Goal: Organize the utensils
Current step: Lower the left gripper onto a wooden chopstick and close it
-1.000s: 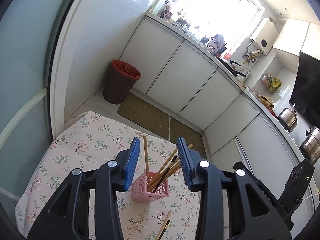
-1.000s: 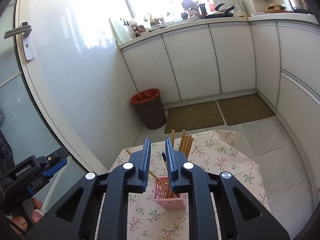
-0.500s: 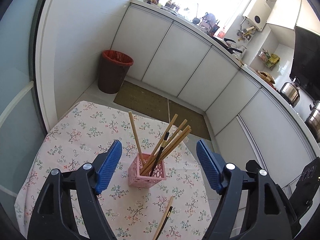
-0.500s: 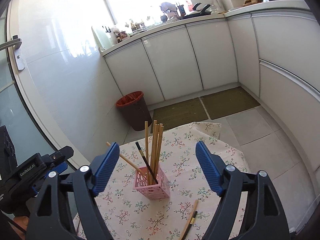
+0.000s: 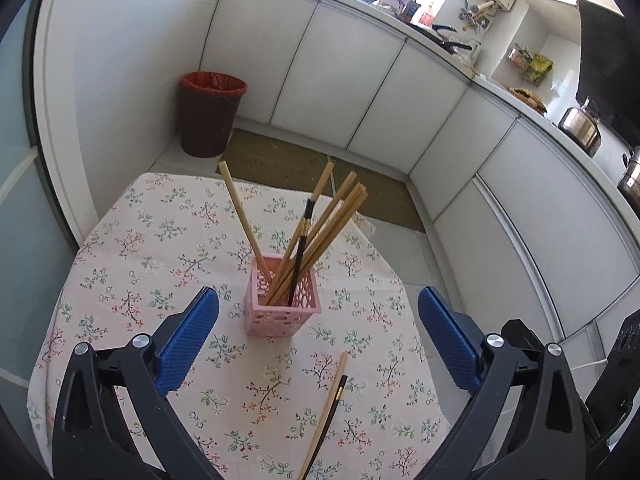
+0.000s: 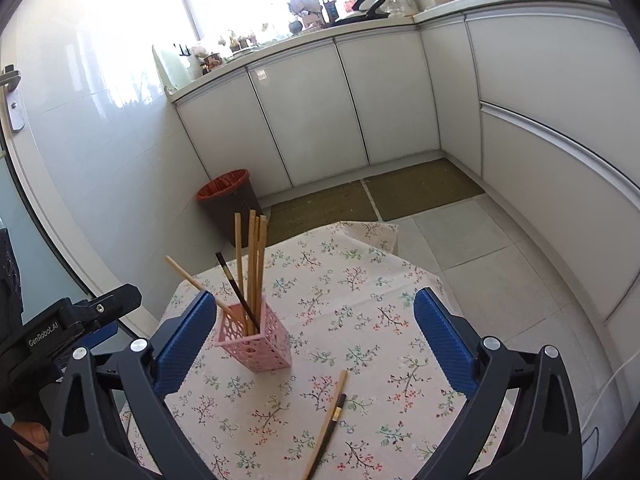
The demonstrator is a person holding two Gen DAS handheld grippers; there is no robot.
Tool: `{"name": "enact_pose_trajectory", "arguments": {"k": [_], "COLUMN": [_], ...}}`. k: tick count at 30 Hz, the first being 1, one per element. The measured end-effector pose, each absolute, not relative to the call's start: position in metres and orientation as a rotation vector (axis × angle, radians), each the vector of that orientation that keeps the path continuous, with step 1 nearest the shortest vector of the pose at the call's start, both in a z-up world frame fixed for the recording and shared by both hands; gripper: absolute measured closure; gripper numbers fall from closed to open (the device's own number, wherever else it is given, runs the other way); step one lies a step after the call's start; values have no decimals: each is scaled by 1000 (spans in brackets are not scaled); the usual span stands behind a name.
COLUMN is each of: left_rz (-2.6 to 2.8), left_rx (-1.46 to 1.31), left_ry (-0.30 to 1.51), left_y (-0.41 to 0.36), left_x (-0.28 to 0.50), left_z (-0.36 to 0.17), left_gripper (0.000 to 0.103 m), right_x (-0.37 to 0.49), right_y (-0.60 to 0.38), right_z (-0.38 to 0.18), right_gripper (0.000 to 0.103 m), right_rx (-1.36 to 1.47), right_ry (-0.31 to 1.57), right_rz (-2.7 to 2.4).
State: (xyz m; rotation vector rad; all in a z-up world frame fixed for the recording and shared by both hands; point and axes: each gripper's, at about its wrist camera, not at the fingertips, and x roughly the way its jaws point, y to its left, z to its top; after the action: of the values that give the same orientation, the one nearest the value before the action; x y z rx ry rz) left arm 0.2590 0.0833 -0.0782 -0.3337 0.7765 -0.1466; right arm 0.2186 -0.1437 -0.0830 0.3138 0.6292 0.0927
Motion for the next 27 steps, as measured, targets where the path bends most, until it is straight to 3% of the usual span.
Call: {"name": "enact_pose_trajectory", "arguments": {"k": [15,23,25,27], "left_rz": [-194,-190,-156,-147], "left_rx": [-31,-16,9,23], "left_ry": [1141,1279,1259,1263], "left_y": [-1,-37,-42,-47], "left_x": [290,318,323,328], "left_z": [-188,-243,-251,-259], "left_gripper": [7,8,11,23], "right_x": [181,185,187,186], "right_y": [-223,-258,-265,-274], "right_z": [-171,-211,-222,-231], "right_gripper": [7,7,7,7], "right_rx": [452,619,666,724], "right_ry": [868,991,1036,1055], "right_rz": [-53,-106,-114,-130]}}
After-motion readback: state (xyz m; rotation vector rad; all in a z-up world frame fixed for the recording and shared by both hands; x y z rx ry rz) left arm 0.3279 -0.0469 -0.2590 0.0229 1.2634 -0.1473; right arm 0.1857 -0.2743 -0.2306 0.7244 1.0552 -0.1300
